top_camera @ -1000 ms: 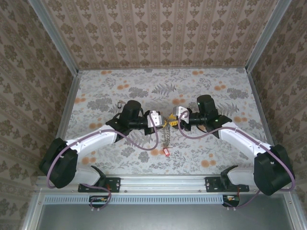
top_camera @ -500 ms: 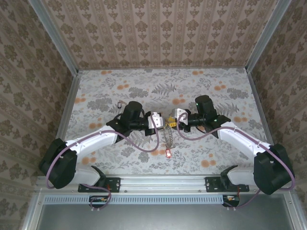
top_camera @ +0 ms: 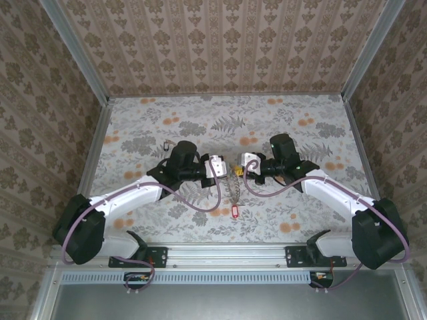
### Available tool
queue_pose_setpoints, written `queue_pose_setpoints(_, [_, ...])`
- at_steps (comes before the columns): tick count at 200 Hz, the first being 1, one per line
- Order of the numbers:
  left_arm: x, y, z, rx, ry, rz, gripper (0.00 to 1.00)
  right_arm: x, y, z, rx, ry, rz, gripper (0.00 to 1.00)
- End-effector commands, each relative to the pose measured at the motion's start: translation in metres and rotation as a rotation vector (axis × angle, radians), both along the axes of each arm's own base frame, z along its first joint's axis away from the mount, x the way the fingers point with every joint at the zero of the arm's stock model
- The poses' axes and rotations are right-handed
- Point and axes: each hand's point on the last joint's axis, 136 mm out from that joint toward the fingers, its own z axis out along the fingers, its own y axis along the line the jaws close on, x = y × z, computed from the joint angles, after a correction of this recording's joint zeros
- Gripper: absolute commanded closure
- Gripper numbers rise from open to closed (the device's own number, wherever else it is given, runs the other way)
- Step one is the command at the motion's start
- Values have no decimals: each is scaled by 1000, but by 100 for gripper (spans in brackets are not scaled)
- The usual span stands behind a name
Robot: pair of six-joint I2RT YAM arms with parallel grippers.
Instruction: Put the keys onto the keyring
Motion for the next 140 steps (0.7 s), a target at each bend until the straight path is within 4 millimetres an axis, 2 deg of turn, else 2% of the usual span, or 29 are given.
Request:
queue_pose_setpoints(1, [5,-1,25,-59,-149,30,100,0,-8,-10,-48,-37,-37,89])
queue_pose_setpoints(14, [6,0,23,-38,-215,46,100,1,-10,-10,-41,-56,-51,79])
queue_pose_setpoints(29, [8,1,21,-8,-274,57,100,6,-13,-5,-11,-94,-99,74])
queue_pose_setpoints(52, [12,4,20,5,-329,83,100,16,-22,8,72,-114,-177,73])
queue_pose_setpoints(95, [13,5,20,-1,-332,90,100,30,-37,15,149,-46,-313,70])
queue_pose_setpoints(114, [14,5,21,-17,-292,98,100,52,-54,20,217,71,-510,70])
queue_pose_setpoints(128, [16,6,22,-40,-230,108,100,78,-84,18,257,206,-792,68])
queue_pose_setpoints(140, [19,9,24,-76,-156,123,100,86,-101,12,243,316,-927,69])
